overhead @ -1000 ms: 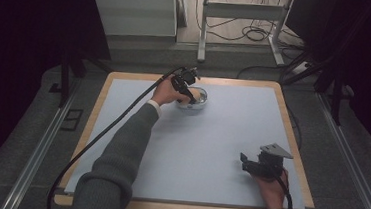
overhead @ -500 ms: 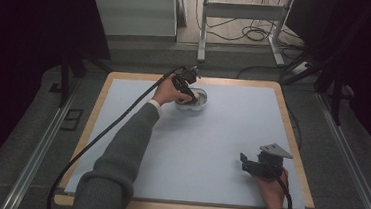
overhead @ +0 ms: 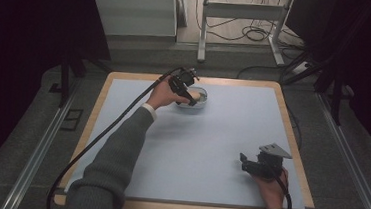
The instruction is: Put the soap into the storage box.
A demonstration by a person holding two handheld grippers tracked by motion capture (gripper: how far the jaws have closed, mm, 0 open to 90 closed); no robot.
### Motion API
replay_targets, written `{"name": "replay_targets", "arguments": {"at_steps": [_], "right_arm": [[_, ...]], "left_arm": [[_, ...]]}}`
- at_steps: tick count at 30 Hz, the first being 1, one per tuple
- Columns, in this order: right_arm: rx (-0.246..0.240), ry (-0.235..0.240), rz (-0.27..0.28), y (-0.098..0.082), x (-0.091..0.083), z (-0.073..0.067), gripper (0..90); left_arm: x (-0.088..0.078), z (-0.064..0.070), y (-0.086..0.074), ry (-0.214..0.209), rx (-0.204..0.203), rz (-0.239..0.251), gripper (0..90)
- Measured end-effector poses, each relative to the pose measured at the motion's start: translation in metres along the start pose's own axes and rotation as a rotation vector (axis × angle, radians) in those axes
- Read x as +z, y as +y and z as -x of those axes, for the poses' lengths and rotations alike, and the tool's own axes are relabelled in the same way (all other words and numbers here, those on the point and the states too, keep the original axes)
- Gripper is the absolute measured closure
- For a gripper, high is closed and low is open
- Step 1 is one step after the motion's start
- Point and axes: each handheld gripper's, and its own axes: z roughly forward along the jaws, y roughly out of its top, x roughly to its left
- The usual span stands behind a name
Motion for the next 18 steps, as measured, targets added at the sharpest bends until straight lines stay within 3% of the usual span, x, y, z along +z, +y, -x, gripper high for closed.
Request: {"name": "replay_targets", "arguments": {"at_steps": [18], "right_arm": [[-0.008, -0.008, -0.004, 0.000, 0.000, -0.001, 10.1]], "left_arm": [[-0.047, 0.027, -0.061, 0.007, -0.049, 0.109, 22.4]]}}
